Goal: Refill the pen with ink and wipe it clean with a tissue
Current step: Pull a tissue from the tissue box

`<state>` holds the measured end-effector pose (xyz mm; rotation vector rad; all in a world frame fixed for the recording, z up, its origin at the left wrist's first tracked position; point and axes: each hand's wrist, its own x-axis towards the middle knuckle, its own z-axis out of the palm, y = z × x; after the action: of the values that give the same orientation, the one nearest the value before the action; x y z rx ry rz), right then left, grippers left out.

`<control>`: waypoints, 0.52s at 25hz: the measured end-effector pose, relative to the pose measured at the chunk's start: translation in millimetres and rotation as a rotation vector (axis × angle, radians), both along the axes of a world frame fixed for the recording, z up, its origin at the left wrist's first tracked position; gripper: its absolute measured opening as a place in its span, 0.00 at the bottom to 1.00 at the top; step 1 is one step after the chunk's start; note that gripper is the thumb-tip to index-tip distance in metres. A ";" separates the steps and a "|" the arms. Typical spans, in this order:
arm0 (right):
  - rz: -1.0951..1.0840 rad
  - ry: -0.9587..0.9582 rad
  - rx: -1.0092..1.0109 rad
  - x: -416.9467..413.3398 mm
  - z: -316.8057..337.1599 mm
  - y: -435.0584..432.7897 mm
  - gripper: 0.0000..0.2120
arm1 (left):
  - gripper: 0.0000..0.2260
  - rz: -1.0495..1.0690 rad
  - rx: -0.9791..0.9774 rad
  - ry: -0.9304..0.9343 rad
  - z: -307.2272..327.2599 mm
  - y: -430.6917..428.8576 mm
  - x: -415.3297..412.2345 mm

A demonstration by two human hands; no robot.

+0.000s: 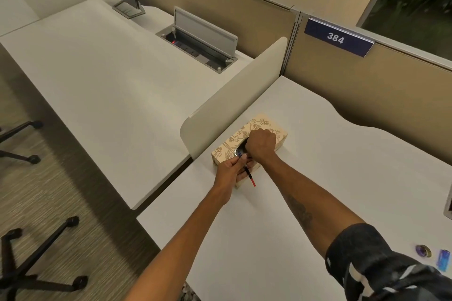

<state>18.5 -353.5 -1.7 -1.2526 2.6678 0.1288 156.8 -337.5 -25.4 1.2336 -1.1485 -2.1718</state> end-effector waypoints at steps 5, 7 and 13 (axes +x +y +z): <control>-0.003 0.000 0.006 -2.4 -0.8 -2.8 0.10 | 0.10 0.005 -0.012 -0.025 2.2 1.0 -1.5; -0.008 0.013 -0.008 -1.5 -0.7 -2.4 0.10 | 0.05 0.014 -0.010 -0.028 4.9 2.1 -1.9; -0.059 0.021 -0.083 5.1 -2.8 0.6 0.09 | 0.07 0.027 -0.018 -0.035 5.0 1.9 -2.8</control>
<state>23.6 -352.9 -4.5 -1.2007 2.7512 0.0231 154.0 -335.6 -20.4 1.2765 -1.1562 -2.1233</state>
